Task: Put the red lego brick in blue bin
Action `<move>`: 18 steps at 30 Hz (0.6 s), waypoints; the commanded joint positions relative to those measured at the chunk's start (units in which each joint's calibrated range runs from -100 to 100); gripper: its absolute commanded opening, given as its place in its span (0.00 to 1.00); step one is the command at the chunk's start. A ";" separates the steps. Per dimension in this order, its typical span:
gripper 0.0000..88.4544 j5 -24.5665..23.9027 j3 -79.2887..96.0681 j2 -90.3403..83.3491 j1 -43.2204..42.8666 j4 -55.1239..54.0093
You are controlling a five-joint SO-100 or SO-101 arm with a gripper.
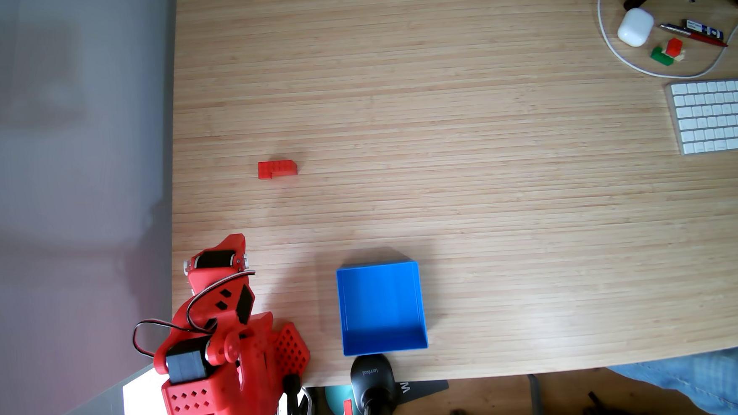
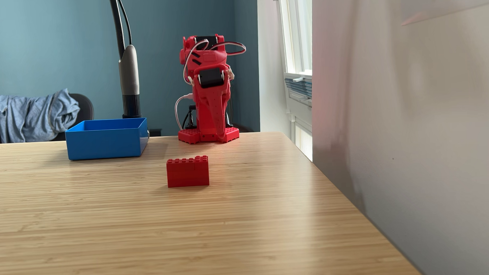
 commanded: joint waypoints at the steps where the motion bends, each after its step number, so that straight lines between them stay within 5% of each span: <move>1: 0.00 -0.49 -14.15 8.84 0.39 -0.58; 18: 0.19 1.22 -53.89 51.67 9.48 8.11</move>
